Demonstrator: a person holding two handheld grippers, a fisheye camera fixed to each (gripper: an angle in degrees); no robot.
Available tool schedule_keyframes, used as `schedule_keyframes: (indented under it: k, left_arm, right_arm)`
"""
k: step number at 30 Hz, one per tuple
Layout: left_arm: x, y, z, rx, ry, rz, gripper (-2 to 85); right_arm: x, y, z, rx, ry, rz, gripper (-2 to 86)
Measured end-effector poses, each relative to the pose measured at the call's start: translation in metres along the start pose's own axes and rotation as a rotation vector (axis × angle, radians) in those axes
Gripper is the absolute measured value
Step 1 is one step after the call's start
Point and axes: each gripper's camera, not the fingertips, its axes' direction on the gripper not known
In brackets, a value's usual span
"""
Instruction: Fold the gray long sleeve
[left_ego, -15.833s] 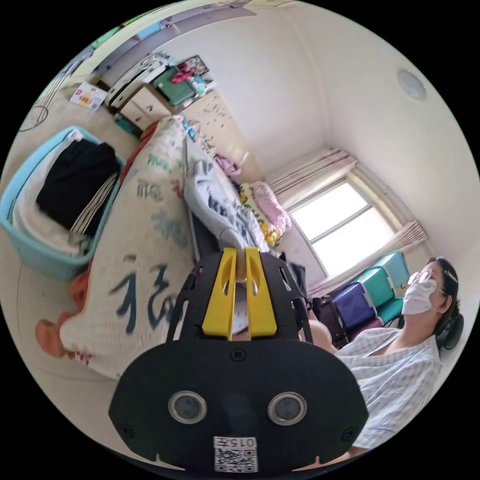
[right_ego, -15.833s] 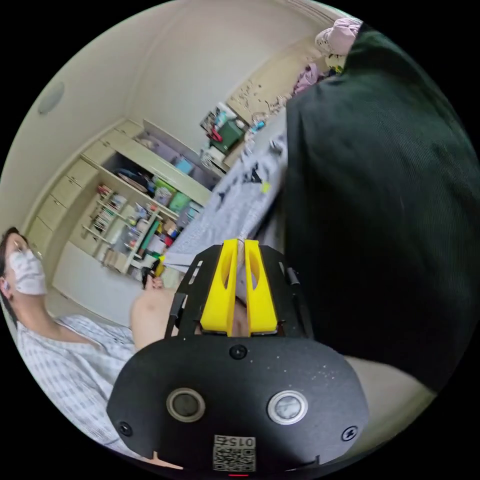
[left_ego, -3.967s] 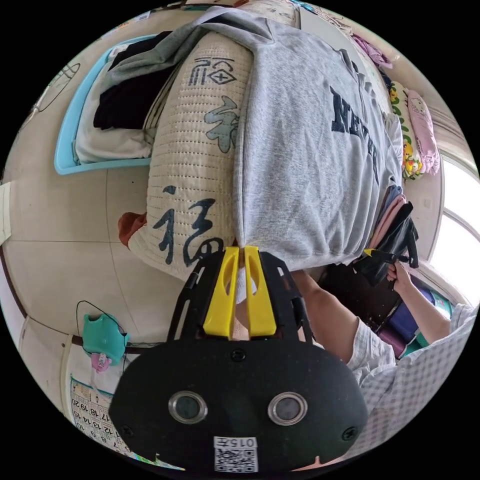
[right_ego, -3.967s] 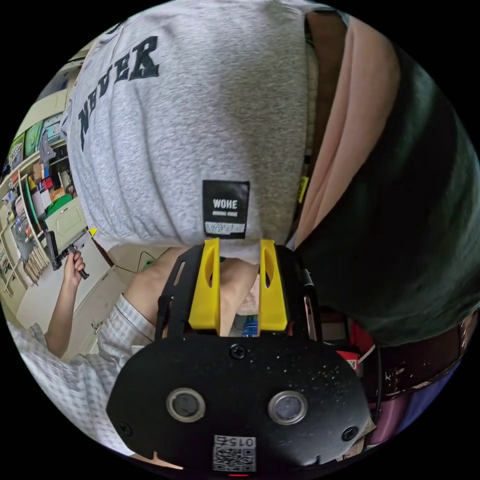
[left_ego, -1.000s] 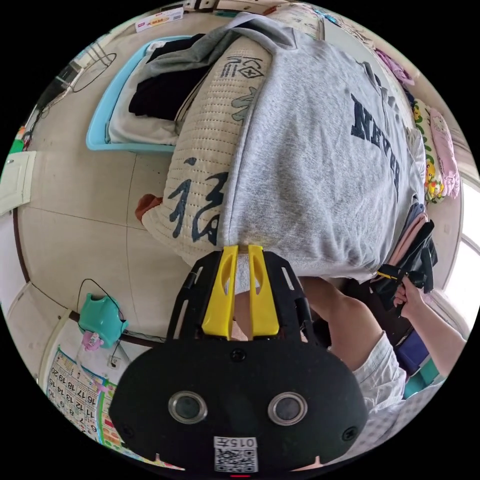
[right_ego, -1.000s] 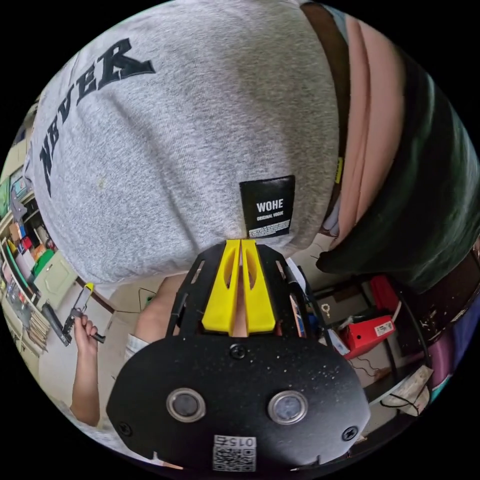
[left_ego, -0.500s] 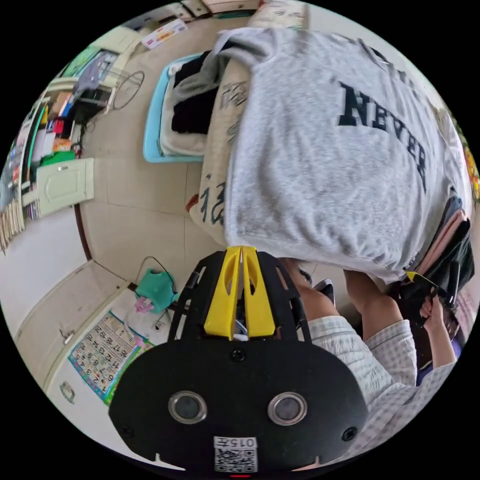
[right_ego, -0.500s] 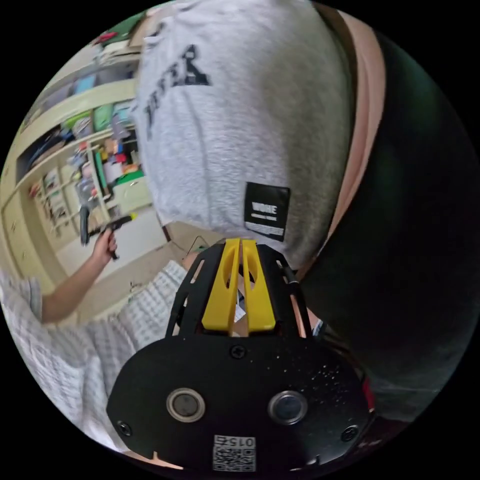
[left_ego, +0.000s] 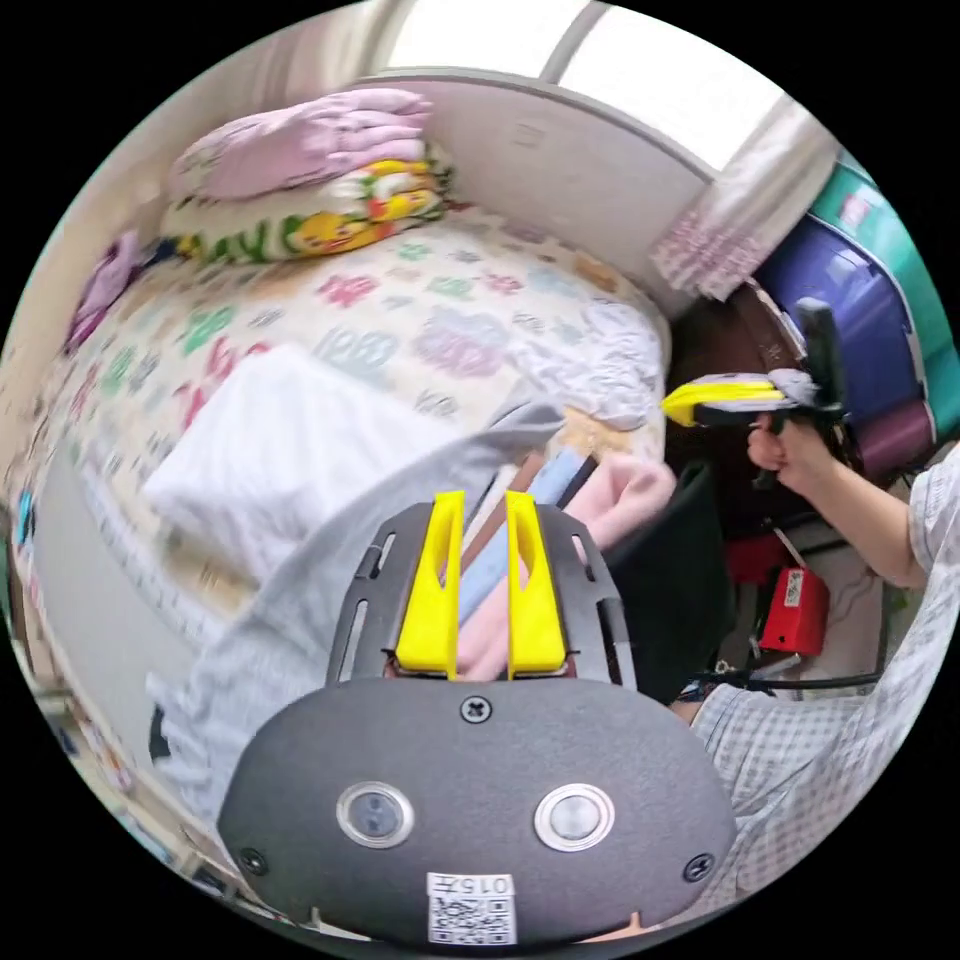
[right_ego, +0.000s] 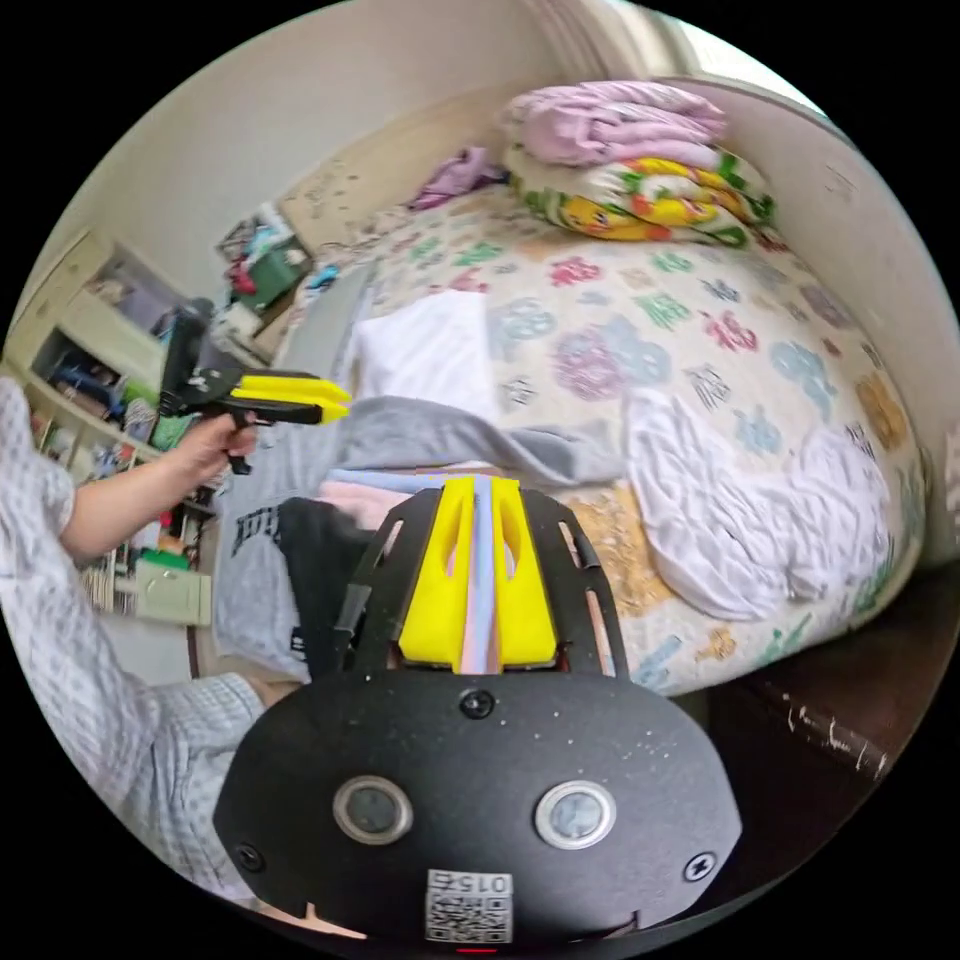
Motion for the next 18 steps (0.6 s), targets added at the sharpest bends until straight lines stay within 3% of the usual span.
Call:
schedule_keyframes:
  k: [4,12,16,18]
  left_arm:
    - [0.064,-0.096,0.095,-0.080,0.038,0.188,9.3]
    - [0.124,-0.151,0.235,-0.416,0.024,0.356,8.3]
    - [0.112,-0.162,0.223,-0.385,0.041,0.339,2.8]
    - [0.093,-0.173,0.192,-0.284,0.074,0.296,1.6]
  right_arm:
    - [0.061,0.028,0.046,-0.006,-0.020,0.201,6.6]
    - [0.106,0.065,0.087,0.068,-0.128,0.422,7.2]
    - [0.116,0.075,0.091,0.082,-0.152,0.420,7.4]
    - [0.121,0.076,0.087,0.105,-0.170,0.409,7.5]
